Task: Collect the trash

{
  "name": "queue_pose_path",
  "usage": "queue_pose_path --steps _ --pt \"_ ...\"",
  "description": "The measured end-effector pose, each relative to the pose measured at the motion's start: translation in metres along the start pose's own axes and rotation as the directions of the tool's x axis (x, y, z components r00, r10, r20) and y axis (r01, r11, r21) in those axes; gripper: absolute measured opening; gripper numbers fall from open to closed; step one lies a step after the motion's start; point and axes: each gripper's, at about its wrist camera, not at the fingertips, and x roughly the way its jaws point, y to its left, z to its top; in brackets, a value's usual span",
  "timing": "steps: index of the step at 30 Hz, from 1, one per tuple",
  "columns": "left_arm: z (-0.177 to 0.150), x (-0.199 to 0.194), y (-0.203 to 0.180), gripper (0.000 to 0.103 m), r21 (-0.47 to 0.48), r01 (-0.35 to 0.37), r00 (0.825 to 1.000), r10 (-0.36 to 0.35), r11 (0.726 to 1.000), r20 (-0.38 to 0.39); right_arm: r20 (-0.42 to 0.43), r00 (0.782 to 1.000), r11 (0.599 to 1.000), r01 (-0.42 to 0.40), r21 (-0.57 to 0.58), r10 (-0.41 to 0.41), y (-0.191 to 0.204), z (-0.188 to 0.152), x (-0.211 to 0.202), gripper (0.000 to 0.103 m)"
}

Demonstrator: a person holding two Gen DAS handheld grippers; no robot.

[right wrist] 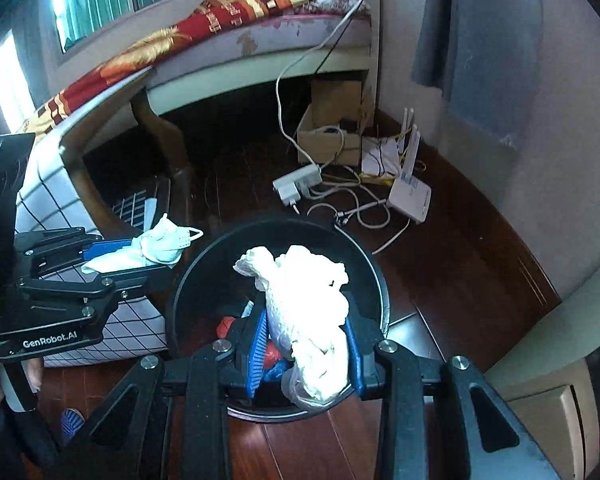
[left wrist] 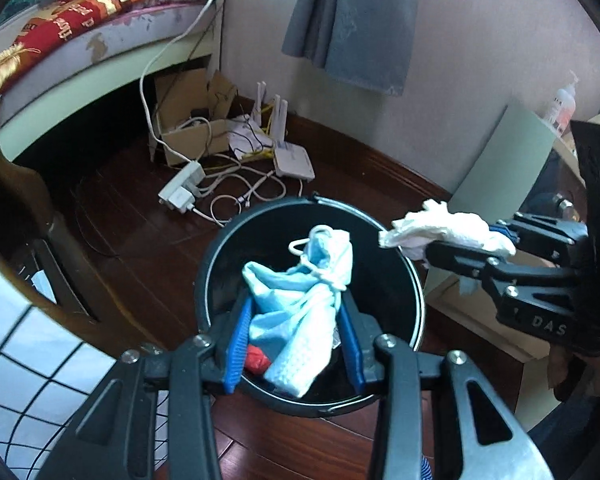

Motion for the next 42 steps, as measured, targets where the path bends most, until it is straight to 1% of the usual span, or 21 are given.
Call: queue_pose_path --steps 4,5,7,8,9,10,11,12,14,16,17,20,21,26,32,35,42 --pt "-0.004 0.017 0.005 0.042 -0.021 0.003 0.999 -0.004 1.0 -0.036 -0.038 0.999 0.999 -0.013 -0.032 0.011 0.002 0.0 0.024 0.036" --pt "-0.004 0.02 0.008 0.042 -0.028 0.003 0.999 -0.004 1.0 -0.041 -0.043 0.999 0.999 -0.007 -0.042 0.005 0.004 0.0 0.027 0.036" --pt "-0.004 0.028 0.011 0.044 -0.035 0.01 0.999 -0.012 0.999 -0.045 -0.054 0.998 0.997 0.036 -0.07 -0.04 0.005 -0.002 0.041 0.037" --pt "-0.005 0.034 0.013 0.046 -0.046 0.027 0.999 -0.029 0.999 -0.038 -0.066 0.997 0.997 0.047 -0.069 -0.051 0.004 -0.003 0.046 0.043" --pt "-0.006 0.036 0.015 0.055 -0.062 0.039 0.999 -0.041 0.997 -0.03 -0.094 0.994 0.996 0.051 -0.071 -0.057 0.002 -0.005 0.056 0.052" --pt "-0.007 0.04 0.018 0.075 -0.088 0.037 0.999 -0.04 0.995 -0.031 -0.102 0.992 0.995 0.06 -0.083 -0.068 0.003 -0.008 0.06 0.08" --pt "-0.009 0.042 0.019 0.082 -0.099 0.009 1.0 -0.012 0.995 -0.029 -0.095 0.991 0.991 0.088 -0.104 -0.098 0.003 -0.012 0.062 0.097" --pt "-0.01 0.042 0.02 0.09 -0.098 -0.002 1.0 -0.001 0.995 -0.024 -0.097 0.989 0.989 0.104 -0.103 -0.114 0.002 -0.014 0.063 0.098" --pt "-0.014 0.04 0.023 0.091 -0.101 -0.031 0.999 0.028 0.994 -0.029 -0.109 0.987 0.991 0.109 -0.072 -0.116 -0.005 -0.015 0.064 0.099" --pt "-0.019 0.039 0.028 0.097 -0.111 -0.07 0.997 0.066 0.991 -0.043 -0.098 0.984 0.988 0.145 -0.06 -0.15 -0.013 -0.016 0.062 0.1" --pt "-0.021 0.037 0.031 0.097 -0.116 -0.087 0.996 0.082 0.989 -0.044 -0.099 0.982 0.986 0.159 -0.044 -0.163 -0.017 -0.016 0.06 0.102" --pt "-0.03 0.028 0.036 0.1 -0.135 -0.147 0.989 0.143 0.98 -0.037 -0.086 0.98 0.984 0.179 0.01 -0.178 -0.025 -0.014 0.053 0.103" --pt "-0.031 0.027 0.036 0.102 -0.138 -0.156 0.988 0.153 0.978 -0.032 -0.081 0.98 0.983 0.182 0.025 -0.18 -0.024 -0.015 0.05 0.103" --pt "-0.037 0.013 0.036 0.102 -0.149 -0.183 0.983 0.183 0.972 -0.009 -0.069 0.983 0.985 0.173 0.02 -0.171 -0.016 -0.012 0.045 0.103" --pt "-0.034 -0.006 0.037 0.102 -0.17 -0.2 0.978 0.206 0.965 0.02 -0.035 0.987 0.988 0.157 0.002 -0.157 0.0 -0.002 0.029 0.103" --pt "-0.034 -0.019 0.039 0.102 -0.192 -0.205 0.976 0.215 0.96 0.034 -0.006 0.989 0.989 0.151 -0.01 -0.151 0.012 0.002 0.017 0.103" --pt "-0.033 -0.058 0.032 0.102 -0.179 -0.24 0.965 0.255 0.954 0.062 0.063 0.99 0.991 0.126 -0.042 -0.123 0.038 0.014 -0.028 0.103"
